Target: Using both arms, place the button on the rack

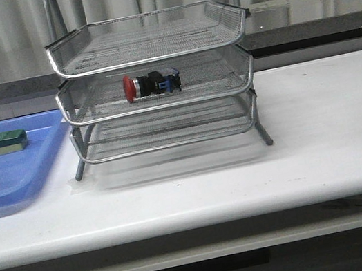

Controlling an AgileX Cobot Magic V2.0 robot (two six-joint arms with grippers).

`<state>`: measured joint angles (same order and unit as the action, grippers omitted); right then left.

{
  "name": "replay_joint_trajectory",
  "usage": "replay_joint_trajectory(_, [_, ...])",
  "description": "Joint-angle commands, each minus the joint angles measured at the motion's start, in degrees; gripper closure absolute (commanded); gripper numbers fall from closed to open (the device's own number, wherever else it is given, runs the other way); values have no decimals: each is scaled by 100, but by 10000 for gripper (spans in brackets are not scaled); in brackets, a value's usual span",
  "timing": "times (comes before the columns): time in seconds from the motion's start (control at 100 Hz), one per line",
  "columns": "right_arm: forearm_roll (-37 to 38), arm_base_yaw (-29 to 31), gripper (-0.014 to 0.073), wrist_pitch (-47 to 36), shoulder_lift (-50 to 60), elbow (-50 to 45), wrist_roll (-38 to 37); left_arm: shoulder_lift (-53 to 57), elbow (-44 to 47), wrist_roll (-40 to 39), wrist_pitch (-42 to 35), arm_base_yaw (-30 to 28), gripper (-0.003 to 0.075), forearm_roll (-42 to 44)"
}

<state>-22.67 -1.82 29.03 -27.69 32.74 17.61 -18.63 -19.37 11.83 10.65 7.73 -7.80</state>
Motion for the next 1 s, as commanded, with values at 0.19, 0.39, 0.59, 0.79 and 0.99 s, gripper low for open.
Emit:
replay_joint_trajectory(0.19, [1682,29,654,-1230,1085,-1006,-1974,-47,-163,-55,-482,-25,741,-66])
replay_joint_trajectory(0.39, [1933,29,654,-2008,1865,-1894,-2119,-47,-163,-55,-482,-25,741,-66])
replay_joint_trajectory(0.59, [2091,29,654,-2462,2322,-2658,-2119,-47,-163,-55,-482,-25,741,-66])
replay_joint_trajectory(0.79, [2112,29,654,-2544,2784,-3116,-2119,-47,-163,-55,-482,-25,741,-66])
replay_joint_trajectory(0.99, [2112,29,654,-2566,2946,-3324,-2119,-47,-163,-55,-482,-25,741,-66])
